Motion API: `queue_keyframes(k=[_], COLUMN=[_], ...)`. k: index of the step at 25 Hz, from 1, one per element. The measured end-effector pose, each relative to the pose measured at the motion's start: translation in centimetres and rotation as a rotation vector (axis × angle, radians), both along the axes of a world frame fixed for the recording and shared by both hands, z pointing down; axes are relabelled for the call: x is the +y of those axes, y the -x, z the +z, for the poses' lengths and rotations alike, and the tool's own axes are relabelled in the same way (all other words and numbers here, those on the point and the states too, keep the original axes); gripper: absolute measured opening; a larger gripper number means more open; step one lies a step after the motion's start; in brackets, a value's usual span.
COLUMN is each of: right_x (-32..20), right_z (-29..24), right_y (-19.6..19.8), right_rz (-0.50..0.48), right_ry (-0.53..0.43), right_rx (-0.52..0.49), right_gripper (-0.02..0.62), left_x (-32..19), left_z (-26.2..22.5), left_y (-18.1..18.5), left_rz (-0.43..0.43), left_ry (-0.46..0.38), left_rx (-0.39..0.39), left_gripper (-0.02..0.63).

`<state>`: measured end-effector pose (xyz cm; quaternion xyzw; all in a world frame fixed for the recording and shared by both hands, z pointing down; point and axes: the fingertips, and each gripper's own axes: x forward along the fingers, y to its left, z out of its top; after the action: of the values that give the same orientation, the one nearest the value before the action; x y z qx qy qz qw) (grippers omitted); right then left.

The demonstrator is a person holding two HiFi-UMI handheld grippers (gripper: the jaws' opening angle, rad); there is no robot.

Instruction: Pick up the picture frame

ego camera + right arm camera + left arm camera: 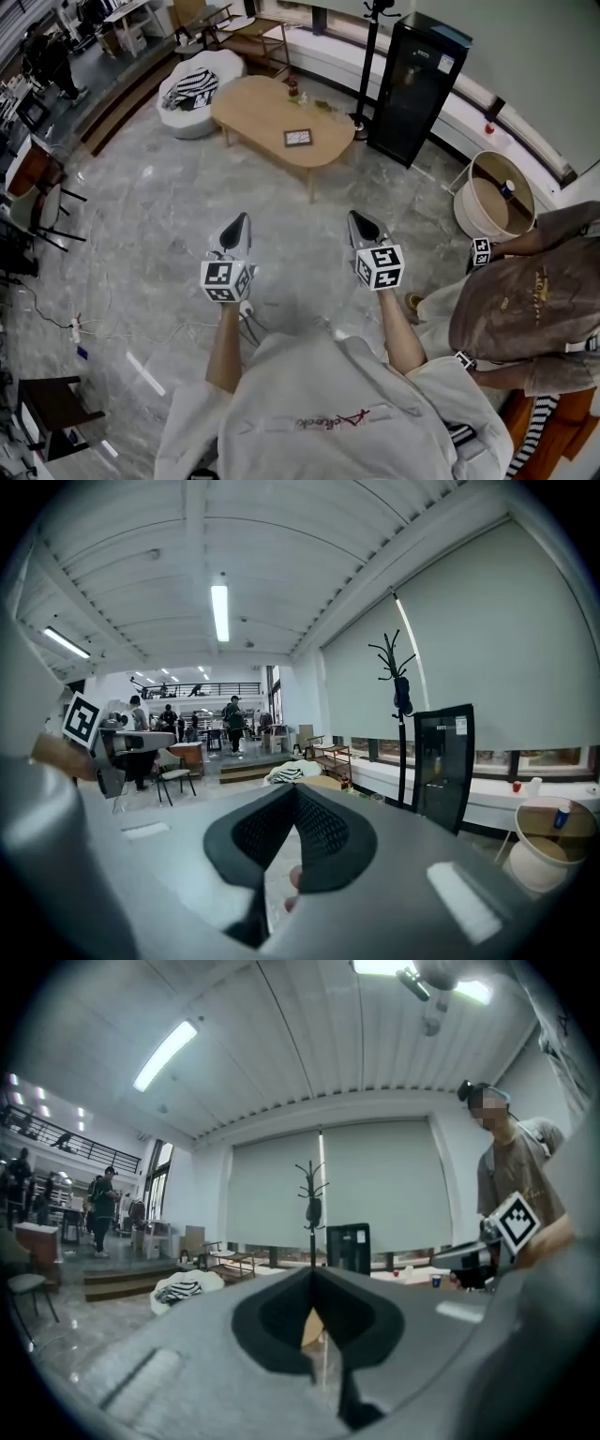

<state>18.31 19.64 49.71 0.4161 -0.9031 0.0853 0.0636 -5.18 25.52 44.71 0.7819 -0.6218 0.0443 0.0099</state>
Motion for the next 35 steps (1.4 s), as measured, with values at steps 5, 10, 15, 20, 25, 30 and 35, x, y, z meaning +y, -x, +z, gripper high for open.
queue_keyframes(k=[5, 10, 15, 20, 25, 30, 35], right_x=[-0.9, -2.1, -3.9, -6.4, -9.6, -14.0, -18.4], right_z=[0.6, 0.6, 0.8, 1.3, 1.8, 1.6, 1.4], right_y=[0.3, 1.1, 2.0, 2.6, 3.2, 4.3, 6.0], right_rz=[-0.013, -0.017, -0.021, -0.016, -0.006, 0.012, 0.022], right_ry=[0.006, 0.009, 0.002, 0.006, 0.007, 0.007, 0.009], right_rx=[-0.002, -0.001, 0.001, 0.009, 0.016, 0.024, 0.036], right_gripper=[0.005, 0.005, 0.005, 0.005, 0.005, 0.005, 0.005], left_x=[-0.9, -2.1, -3.9, -6.5, -10.1, -14.9, -19.9], left_z=[0.7, 0.5, 1.3, 2.2, 3.0, 3.0, 2.9], left_y=[-0.1, 0.4, 1.7, 2.4, 3.2, 4.2, 5.7], left_rz=[-0.007, -0.011, -0.027, -0.023, -0.02, 0.002, 0.024], left_ry=[0.005, 0.005, 0.021, 0.03, 0.034, 0.033, 0.034], left_rx=[0.008, 0.007, 0.016, 0.024, 0.036, 0.044, 0.047], left_gripper=[0.002, 0.002, 0.002, 0.002, 0.002, 0.002, 0.002])
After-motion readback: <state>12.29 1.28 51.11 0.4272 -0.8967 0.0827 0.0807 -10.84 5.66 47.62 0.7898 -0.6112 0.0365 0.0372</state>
